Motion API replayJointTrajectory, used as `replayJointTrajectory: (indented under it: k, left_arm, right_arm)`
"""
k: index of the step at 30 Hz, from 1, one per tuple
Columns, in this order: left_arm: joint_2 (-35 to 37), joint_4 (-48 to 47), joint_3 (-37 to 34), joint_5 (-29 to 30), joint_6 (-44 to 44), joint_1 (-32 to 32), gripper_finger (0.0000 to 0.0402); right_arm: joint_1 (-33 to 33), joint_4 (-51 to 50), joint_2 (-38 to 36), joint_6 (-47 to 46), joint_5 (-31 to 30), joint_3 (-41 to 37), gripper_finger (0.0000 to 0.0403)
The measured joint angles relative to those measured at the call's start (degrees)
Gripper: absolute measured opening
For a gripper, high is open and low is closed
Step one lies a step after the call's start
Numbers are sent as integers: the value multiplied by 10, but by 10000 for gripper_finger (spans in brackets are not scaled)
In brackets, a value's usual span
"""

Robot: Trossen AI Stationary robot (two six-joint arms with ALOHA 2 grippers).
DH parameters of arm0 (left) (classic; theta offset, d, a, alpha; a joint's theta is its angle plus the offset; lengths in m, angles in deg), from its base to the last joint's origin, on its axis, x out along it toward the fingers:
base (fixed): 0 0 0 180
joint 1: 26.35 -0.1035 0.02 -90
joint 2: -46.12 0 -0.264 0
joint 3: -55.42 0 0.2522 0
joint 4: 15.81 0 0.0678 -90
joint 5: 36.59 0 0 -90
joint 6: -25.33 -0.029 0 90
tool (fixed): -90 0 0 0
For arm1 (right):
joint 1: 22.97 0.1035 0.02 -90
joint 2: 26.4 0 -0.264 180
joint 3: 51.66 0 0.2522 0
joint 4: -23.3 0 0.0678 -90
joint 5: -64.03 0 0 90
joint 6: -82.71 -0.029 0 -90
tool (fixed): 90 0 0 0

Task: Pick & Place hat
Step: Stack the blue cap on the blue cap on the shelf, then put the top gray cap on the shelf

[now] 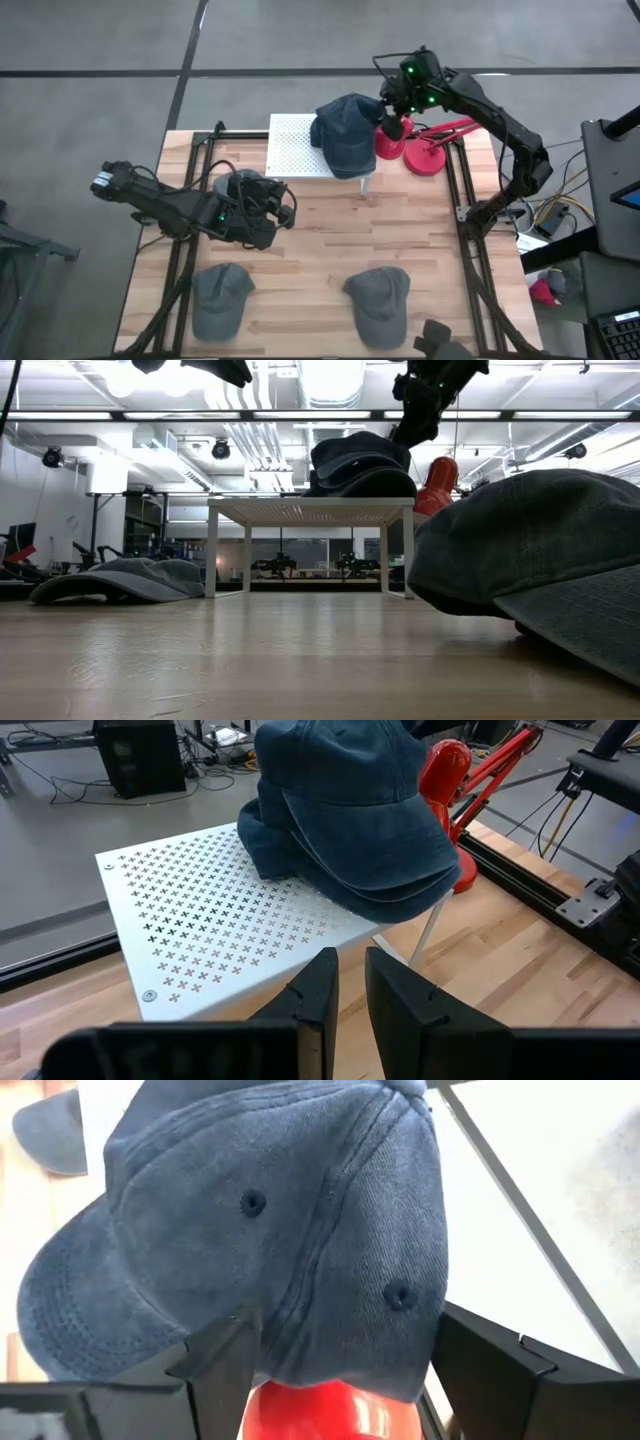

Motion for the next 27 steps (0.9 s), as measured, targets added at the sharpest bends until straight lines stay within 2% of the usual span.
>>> replayJointTrajectory:
  k: [12,21,27]
  left_arm:
    - [0,0,0,-1,-9,0,57]
    - [0,-1,0,-45,-17,0,57]
    - [0,-1,0,-75,-16,1,57]
  right_arm:
    - [0,-3,-55,-12,0,0,272]
    - [11,-73,-120,-31,7,-2,246]
    - [28,-104,-174,-59,116,-41,207]
